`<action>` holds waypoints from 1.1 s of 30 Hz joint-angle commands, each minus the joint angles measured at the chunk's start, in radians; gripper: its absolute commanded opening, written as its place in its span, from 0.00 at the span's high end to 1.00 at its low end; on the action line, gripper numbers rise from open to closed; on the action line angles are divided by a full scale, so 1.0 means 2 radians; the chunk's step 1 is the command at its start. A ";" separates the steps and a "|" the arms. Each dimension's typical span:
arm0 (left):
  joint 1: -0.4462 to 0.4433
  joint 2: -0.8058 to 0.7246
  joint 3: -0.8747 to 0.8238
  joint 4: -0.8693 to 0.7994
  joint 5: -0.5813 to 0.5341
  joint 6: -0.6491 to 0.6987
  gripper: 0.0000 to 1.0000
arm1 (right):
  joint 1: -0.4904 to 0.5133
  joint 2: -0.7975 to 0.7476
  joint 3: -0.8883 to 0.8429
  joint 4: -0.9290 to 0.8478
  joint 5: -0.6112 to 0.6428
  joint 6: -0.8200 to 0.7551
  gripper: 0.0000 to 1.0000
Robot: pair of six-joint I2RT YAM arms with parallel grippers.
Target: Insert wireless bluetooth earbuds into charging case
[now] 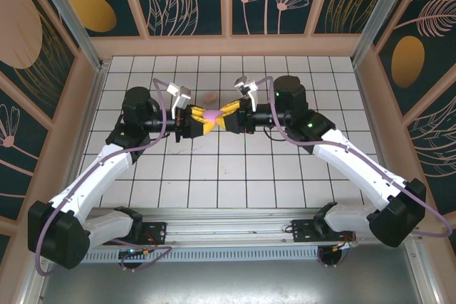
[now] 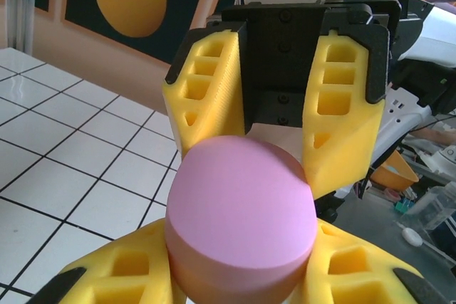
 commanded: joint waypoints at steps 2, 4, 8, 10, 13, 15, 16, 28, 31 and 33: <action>-0.013 -0.003 0.013 0.036 0.043 0.010 0.80 | -0.006 0.021 0.004 0.044 0.026 0.060 0.69; -0.013 -0.003 0.012 0.034 0.044 0.012 0.80 | -0.011 0.025 0.001 0.054 0.032 0.081 0.72; -0.013 -0.004 0.010 0.029 0.042 0.019 0.80 | -0.017 0.030 -0.007 0.067 0.037 0.113 0.59; -0.013 -0.005 0.010 0.026 0.038 0.022 0.80 | -0.019 0.031 -0.006 0.065 0.044 0.121 0.47; -0.013 -0.005 0.009 0.019 0.034 0.030 0.80 | -0.021 0.032 -0.002 0.050 0.066 0.128 0.38; -0.013 -0.003 0.006 0.020 0.034 0.031 0.80 | -0.026 0.032 0.001 0.040 0.083 0.133 0.37; -0.013 -0.002 0.005 0.021 0.032 0.031 0.81 | -0.028 0.032 0.001 0.037 0.091 0.136 0.36; -0.010 -0.004 -0.007 0.006 -0.027 0.053 0.82 | -0.038 0.001 -0.001 0.034 0.093 0.154 0.29; -0.009 0.000 -0.007 0.006 -0.031 0.050 0.82 | -0.038 -0.008 0.003 0.029 0.094 0.154 0.28; -0.008 0.001 -0.007 0.007 -0.033 0.050 0.82 | -0.038 -0.011 0.006 0.026 0.094 0.152 0.28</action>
